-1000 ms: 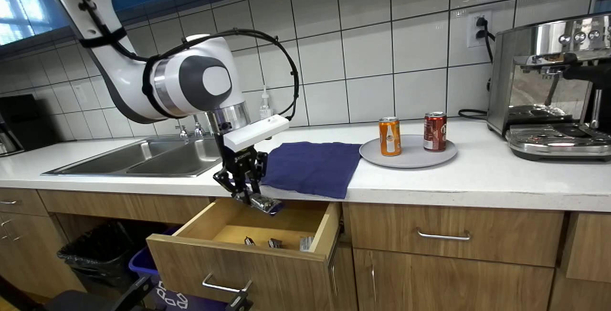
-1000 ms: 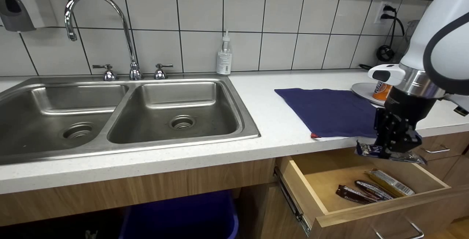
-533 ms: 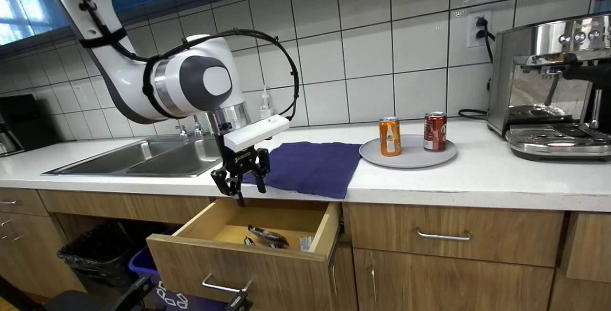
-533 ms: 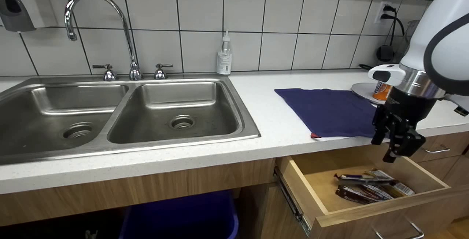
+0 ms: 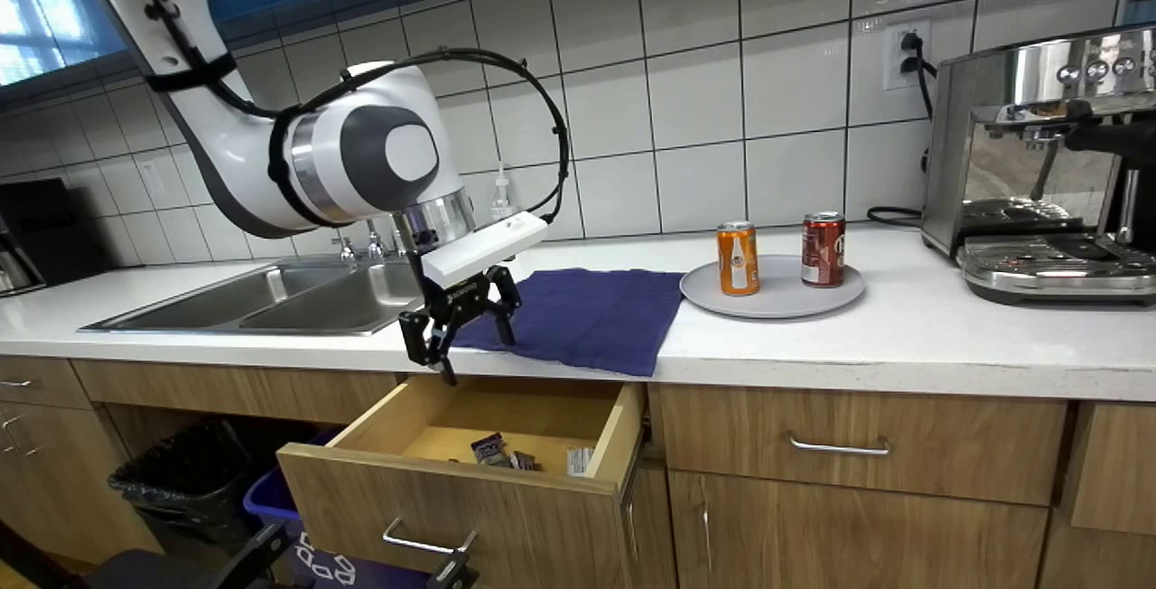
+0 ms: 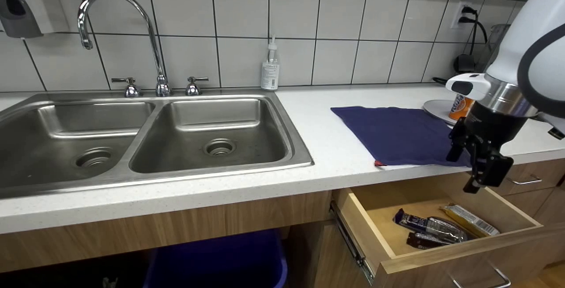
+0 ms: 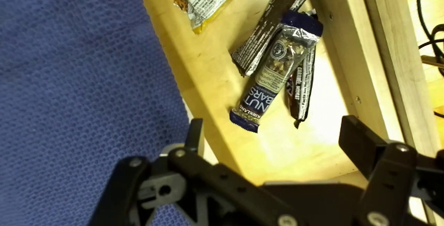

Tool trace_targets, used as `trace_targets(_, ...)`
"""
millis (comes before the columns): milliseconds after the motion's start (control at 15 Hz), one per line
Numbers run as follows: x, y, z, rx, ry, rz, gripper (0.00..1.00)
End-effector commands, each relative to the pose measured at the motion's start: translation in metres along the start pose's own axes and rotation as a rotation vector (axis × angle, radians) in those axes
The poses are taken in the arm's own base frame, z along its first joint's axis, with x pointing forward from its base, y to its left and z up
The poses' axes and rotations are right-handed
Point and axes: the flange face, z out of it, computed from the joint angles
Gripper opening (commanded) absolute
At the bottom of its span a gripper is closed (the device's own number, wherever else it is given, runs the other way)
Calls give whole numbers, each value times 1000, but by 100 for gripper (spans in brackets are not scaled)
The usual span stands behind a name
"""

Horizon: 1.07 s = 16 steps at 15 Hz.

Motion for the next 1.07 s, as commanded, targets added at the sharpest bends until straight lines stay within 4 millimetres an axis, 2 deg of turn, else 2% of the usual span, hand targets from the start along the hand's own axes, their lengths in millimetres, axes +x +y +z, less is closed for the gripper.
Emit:
trace_targets(0,-7,-4,-18,-84,6,84,100)
trace_targets(267,-15,1,-30,-134,-21,201,100)
trace_targets(533,-15,1,-39,-164,-48,321,100)
trace_targets(1000,-10,-15,-35,-108,-93,504,100)
